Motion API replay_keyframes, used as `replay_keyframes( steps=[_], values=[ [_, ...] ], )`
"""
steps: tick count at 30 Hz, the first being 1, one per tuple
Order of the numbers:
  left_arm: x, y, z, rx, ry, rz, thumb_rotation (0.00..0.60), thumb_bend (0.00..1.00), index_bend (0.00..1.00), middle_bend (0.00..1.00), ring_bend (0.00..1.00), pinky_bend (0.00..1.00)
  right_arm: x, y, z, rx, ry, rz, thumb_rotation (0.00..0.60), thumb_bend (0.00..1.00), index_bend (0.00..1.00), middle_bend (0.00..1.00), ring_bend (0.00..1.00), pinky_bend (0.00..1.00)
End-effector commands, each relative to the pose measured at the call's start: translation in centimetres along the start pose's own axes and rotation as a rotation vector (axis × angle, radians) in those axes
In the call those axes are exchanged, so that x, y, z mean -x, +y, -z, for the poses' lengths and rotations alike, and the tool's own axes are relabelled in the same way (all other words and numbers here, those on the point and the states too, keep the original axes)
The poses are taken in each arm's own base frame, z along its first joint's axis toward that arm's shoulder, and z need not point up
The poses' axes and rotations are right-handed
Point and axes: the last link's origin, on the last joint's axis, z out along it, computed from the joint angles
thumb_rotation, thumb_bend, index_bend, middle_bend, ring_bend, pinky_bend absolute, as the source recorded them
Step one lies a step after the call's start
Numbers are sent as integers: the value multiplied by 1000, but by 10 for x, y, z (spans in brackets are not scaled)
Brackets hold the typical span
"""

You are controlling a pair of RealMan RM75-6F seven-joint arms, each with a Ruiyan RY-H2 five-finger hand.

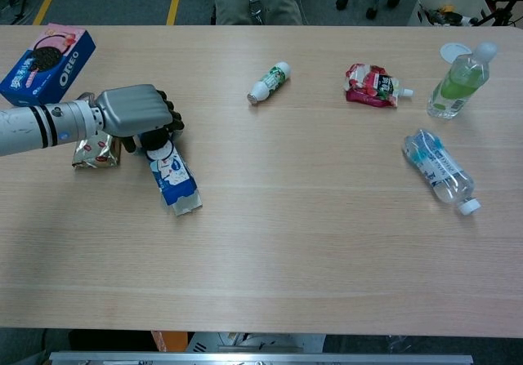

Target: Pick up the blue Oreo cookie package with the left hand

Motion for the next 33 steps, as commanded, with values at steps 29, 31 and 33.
replay_keyframes(
  steps=[29, 31, 33],
  values=[
    [-48, -7, 35, -506, 245, -495, 600, 237, 398, 381, 360, 447, 0, -4, 0, -27, 3, -22, 600, 256, 155, 293, 270, 403],
    [-50, -4, 36, -507, 248, -493, 600, 237, 396, 379, 360, 447, 0, -4, 1, -27, 5, -23, 600, 257, 155, 293, 270, 403],
    [-52, -3, 37, -511, 249, -503, 600, 237, 394, 378, 360, 447, 0, -4, 1, -27, 5, -23, 600, 257, 155, 293, 270, 403]
  ],
)
